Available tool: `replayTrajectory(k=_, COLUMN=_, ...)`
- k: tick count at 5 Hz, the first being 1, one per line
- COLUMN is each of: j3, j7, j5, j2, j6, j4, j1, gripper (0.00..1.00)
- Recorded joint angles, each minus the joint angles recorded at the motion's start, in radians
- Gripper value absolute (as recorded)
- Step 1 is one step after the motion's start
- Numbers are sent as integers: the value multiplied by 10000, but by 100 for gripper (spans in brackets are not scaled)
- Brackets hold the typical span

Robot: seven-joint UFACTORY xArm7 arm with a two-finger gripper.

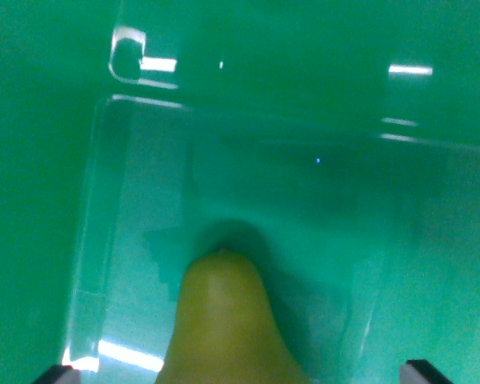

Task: Pick fruit

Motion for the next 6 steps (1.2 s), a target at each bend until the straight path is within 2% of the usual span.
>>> replayTrajectory(k=1, j3=37, j7=-11, j5=30, j2=148, j6=-324, j4=-259, j1=11, gripper=0)
replayTrajectory(k=2, j3=37, j7=-11, j5=30, j2=148, j6=-324, j4=-259, j1=11, gripper=0)
replayTrajectory(k=3, j3=68, j7=-20, j5=56, j2=277, j6=-605, j4=-483, j1=20, gripper=0)
replayTrajectory(k=4, j3=68, j7=-20, j5=56, j2=277, j6=-605, j4=-483, j1=20, gripper=0)
replayTrajectory(k=5, j3=93, j7=-27, j5=77, j2=378, j6=-828, j4=-661, j1=28, gripper=0)
replayTrajectory(k=6, j3=93, j7=-27, j5=77, j2=378, j6=-828, j4=-661, j1=28, gripper=0)
